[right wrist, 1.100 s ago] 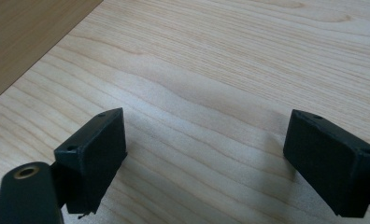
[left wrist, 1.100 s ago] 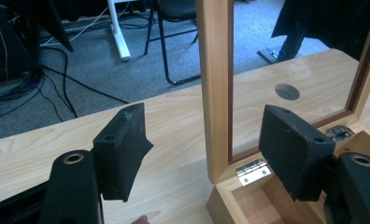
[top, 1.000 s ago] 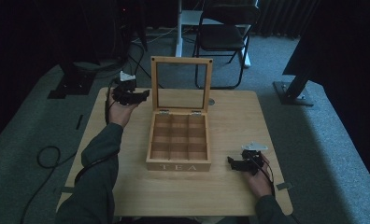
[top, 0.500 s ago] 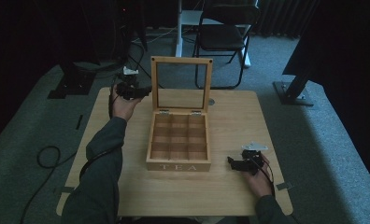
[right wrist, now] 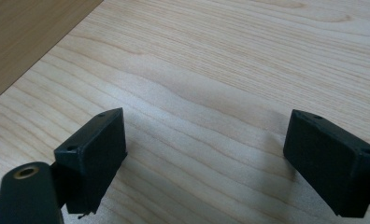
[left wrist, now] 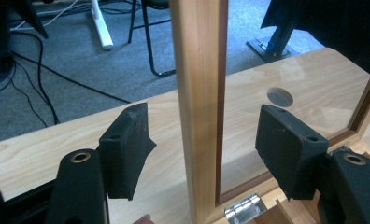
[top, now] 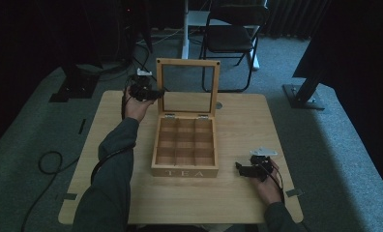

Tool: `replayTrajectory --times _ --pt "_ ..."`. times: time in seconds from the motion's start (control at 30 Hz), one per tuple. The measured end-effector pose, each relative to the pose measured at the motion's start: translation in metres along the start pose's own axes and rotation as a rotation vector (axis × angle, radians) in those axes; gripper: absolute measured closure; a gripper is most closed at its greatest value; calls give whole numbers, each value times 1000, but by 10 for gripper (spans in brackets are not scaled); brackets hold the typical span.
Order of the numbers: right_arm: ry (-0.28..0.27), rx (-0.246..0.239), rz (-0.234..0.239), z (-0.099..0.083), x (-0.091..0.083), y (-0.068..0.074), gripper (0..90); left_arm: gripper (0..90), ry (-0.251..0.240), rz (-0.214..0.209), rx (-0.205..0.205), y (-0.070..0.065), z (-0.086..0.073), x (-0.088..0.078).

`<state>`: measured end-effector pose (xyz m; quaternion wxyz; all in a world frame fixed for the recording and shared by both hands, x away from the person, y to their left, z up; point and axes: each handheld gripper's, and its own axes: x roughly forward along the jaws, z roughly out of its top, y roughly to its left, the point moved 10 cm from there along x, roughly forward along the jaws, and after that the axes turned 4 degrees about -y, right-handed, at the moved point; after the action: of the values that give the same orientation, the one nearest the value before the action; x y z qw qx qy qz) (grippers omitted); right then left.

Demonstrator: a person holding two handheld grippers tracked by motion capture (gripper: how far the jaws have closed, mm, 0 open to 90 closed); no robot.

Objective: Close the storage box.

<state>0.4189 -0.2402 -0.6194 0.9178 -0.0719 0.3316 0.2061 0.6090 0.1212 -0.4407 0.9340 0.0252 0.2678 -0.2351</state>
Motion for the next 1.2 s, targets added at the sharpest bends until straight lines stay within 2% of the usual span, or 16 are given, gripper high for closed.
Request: replayTrajectory --times 0.13,0.3,0.47,0.57,0.77,0.9,1.0,1.2 --pt "0 -1 0 0 0 0 128 341 -27 -20 -24 -4 4 4" --pt "0 -1 0 0 0 0 128 345 -21 -23 -36 -4 7 11" --pt "0 -1 0 0 0 0 128 376 -5 -39 -12 -9 6 16" --pt "0 -1 0 0 0 0 128 376 -2 -29 -7 -10 8 18" --pt "0 0 0 0 0 0 128 373 -45 -4 -3 -8 22 16" --pt "0 -1 0 0 0 0 128 422 -44 20 -19 -8 25 13" --pt "0 0 0 0 0 0 128 471 -53 6 -43 -9 25 7" --pt "0 -1 0 0 0 0 127 497 -49 -17 -3 -14 22 -9"
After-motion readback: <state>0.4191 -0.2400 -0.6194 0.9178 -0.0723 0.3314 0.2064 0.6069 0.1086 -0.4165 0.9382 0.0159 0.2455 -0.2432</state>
